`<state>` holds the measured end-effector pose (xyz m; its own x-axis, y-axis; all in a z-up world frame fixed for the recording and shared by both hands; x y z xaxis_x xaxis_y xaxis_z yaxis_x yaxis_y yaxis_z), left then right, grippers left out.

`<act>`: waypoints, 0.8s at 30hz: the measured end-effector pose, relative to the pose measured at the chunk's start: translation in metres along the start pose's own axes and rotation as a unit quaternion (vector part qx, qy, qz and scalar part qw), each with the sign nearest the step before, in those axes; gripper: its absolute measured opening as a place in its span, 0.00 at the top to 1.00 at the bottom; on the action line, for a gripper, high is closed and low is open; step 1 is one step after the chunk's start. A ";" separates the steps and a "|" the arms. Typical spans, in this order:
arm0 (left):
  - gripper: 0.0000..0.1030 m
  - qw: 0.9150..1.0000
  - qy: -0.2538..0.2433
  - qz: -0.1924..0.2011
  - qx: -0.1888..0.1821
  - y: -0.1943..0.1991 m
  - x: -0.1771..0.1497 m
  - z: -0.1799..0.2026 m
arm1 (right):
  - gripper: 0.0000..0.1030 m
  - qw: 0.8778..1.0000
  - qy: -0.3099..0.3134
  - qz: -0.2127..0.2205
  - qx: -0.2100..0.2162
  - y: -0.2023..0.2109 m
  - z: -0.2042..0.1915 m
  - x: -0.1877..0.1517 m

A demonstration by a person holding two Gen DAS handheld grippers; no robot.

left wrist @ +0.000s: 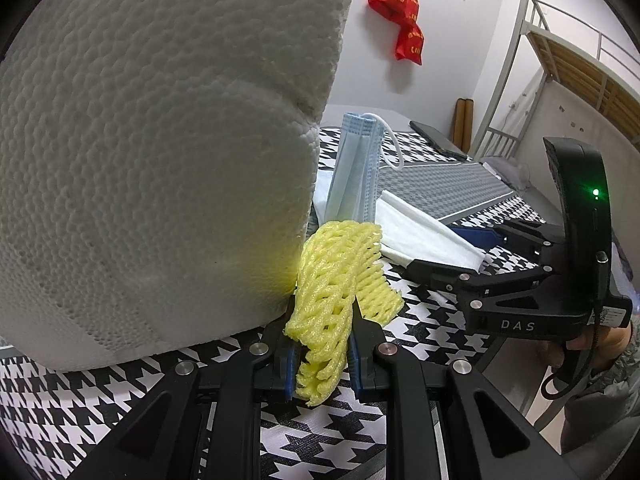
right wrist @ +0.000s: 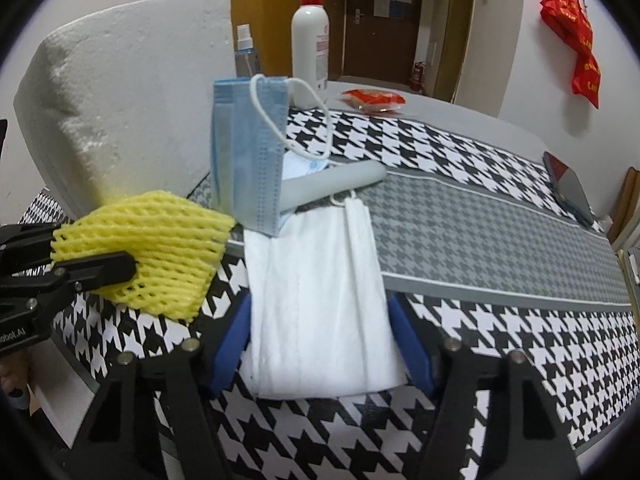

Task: Organize soft objects
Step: 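Grasp the white folded mask with the right gripper while the left holds the net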

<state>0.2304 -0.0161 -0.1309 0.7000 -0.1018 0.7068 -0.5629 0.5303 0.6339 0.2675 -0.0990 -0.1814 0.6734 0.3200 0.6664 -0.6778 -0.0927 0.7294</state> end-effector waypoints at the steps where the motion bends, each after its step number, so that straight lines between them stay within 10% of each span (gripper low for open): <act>1: 0.80 1.000 -0.001 0.000 0.000 0.000 0.000 0.000 | 0.34 1.000 0.000 0.000 0.000 0.000 0.000 0.001; 24: 0.80 1.000 0.000 0.007 0.003 0.002 0.002 -0.001 | 0.40 1.000 0.006 0.000 0.005 0.002 -0.001 0.000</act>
<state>0.2310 -0.0149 -0.1288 0.6924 -0.0938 0.7154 -0.5758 0.5258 0.6261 0.2659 -0.0978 -0.1799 0.6695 0.3308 0.6651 -0.6752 -0.1024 0.7305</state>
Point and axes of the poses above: each gripper's, at about its wrist camera, not at the fingertips, and y roughly against the way its jaws point, z to its right, x to its top, the point moved 7 cm from there along -y, roughly the way its jaws point, and after that the axes turned 11 degrees about -x, right-handed, at the moved point
